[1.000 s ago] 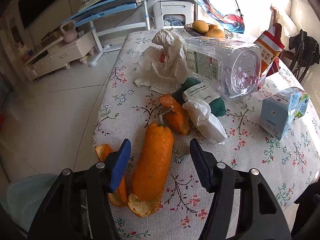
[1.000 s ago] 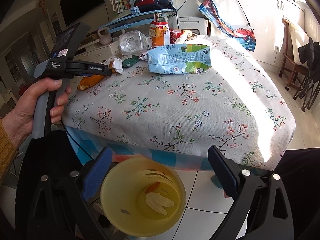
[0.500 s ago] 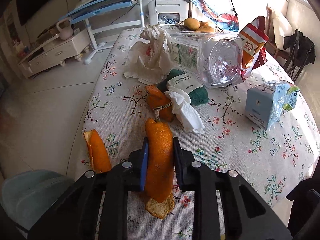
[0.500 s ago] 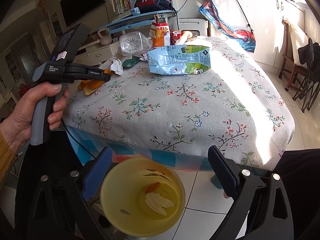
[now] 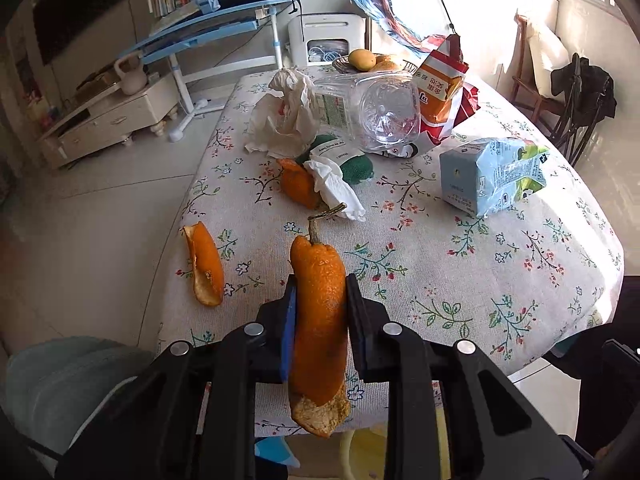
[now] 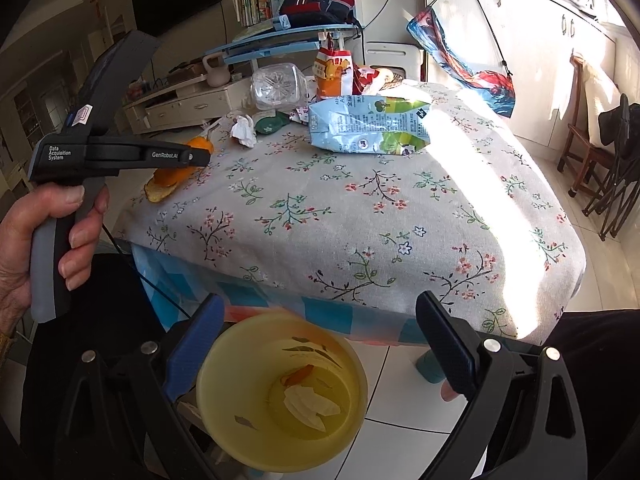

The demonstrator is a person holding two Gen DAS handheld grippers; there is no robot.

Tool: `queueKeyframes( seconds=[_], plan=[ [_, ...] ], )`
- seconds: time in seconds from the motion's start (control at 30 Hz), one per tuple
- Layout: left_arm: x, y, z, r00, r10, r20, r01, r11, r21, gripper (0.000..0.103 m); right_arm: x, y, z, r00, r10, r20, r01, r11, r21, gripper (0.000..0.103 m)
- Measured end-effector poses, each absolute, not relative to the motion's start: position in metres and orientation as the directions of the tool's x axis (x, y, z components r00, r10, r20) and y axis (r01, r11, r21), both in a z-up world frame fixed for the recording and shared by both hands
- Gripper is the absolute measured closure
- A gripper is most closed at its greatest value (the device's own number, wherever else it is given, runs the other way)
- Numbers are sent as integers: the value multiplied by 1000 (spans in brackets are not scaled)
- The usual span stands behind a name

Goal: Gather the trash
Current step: 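Hold the orange peel in the left gripper while the right gripper grasps the blue milk carton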

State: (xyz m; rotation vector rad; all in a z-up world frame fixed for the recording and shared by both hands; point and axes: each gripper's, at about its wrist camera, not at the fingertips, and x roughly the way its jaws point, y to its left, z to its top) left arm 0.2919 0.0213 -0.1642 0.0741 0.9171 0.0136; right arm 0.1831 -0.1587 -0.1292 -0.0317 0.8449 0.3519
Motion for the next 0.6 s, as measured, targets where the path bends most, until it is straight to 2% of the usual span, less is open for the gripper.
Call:
queueKeyframes(
  seconds=[0.33,0.6],
  plan=[
    [264,14,-151,628,31,-778,38,997,70,81,185,-156,-120,621,298,-725,-351,933,83,11],
    [252,15,-148,621,15,-784,54,997,62,81,217,-142,-93,667,307,-679,-467,883,-59,11]
  ],
)
